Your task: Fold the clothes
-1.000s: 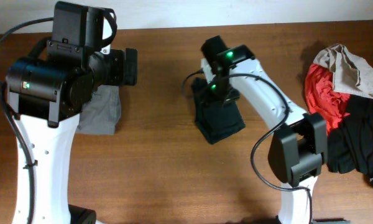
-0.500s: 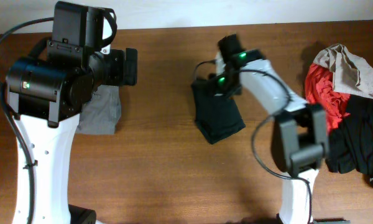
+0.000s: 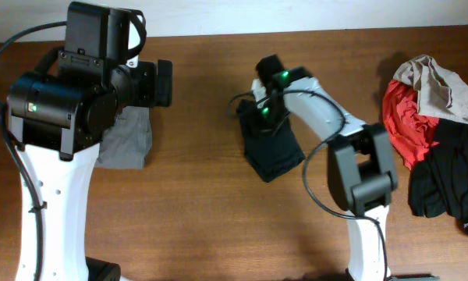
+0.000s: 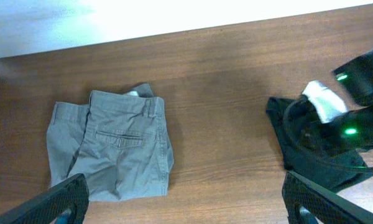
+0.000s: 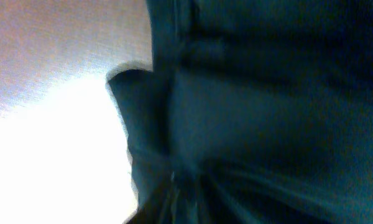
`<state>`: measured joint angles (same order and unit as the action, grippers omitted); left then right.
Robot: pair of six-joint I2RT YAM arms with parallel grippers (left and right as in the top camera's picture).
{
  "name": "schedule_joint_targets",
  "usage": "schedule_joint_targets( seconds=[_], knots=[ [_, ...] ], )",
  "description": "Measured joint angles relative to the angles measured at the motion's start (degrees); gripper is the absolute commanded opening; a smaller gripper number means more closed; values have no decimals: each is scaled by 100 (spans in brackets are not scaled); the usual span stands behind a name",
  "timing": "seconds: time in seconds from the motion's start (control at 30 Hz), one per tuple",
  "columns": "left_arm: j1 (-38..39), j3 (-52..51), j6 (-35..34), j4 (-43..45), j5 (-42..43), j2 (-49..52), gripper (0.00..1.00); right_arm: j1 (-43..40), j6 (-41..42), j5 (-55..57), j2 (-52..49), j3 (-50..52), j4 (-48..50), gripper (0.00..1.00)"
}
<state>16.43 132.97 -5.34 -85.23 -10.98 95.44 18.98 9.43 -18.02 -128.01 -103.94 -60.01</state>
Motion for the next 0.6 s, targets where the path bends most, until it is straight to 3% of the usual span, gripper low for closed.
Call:
schedule_joint_targets(
  seconds=[0.27, 0.6],
  knots=[
    [0, 0, 0, 39, -2, 2, 99, -651, -238, 42, 1032, -350, -1368, 6],
    [0, -153, 2, 57, 317, 409, 99, -651, -310, 382, 966, 2199, -26, 4]
  ],
)
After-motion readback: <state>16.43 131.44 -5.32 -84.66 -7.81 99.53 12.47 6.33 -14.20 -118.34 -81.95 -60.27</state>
